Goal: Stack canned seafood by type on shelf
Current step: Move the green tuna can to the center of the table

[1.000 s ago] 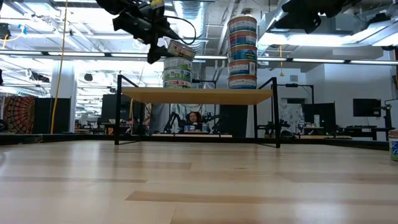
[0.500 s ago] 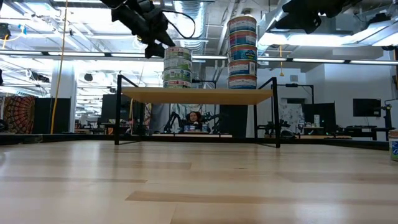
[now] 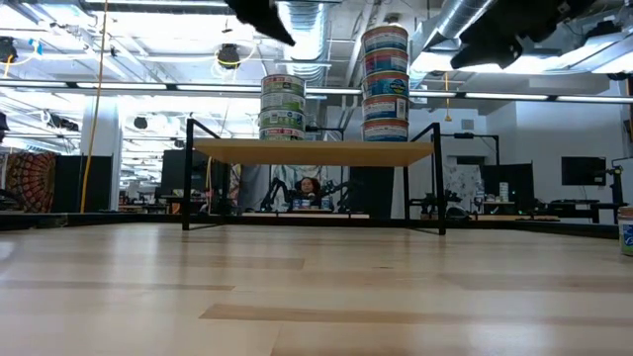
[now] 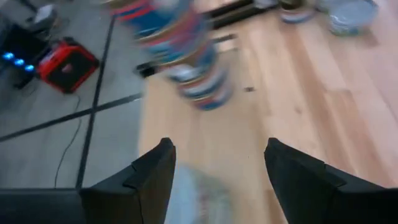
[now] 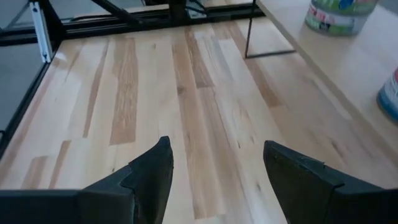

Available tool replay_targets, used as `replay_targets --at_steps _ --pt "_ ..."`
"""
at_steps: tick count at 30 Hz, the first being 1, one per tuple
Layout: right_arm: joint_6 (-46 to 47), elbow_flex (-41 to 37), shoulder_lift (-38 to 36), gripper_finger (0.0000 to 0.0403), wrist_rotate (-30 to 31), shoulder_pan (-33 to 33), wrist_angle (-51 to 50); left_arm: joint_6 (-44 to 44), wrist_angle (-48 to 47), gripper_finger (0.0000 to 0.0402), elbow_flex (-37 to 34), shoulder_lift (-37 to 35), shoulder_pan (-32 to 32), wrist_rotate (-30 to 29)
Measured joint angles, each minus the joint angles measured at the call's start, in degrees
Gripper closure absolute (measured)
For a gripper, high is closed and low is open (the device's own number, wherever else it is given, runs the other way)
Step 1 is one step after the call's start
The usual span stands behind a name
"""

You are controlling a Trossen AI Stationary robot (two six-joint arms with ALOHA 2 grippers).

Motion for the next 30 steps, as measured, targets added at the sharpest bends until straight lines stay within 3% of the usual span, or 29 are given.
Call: replay_targets --at_steps 4,9,15,22,30 --pt "6.75 0.07 1.26 0.0127 0.02 0.07 -2.51 -2.84 -2.70 0.0179 -0.43 0.18 -9.03 -2.82" --pt "20.34 0.07 6.62 0.0127 -0.48 2.91 -13.55 -8.36 -2.45 0.0187 -5.69 0.68 -18.62 -3.66" --pt "34.49 0.24 14.97 0.0127 -10.88 6.32 -26.37 -13.64 5.40 0.0190 -18.16 0.66 -27.40 -9.02" --pt "37.23 4.86 23.80 0.0127 -14.69 9.47 -36.26 -20.95 16.36 0.0190 -30.34 0.63 -34.85 -14.03" --pt "43.05 11.71 27.27 0.0127 -18.10 10.62 -54.66 -27.00 26.53 0.0190 -35.38 0.57 -40.97 -21.54"
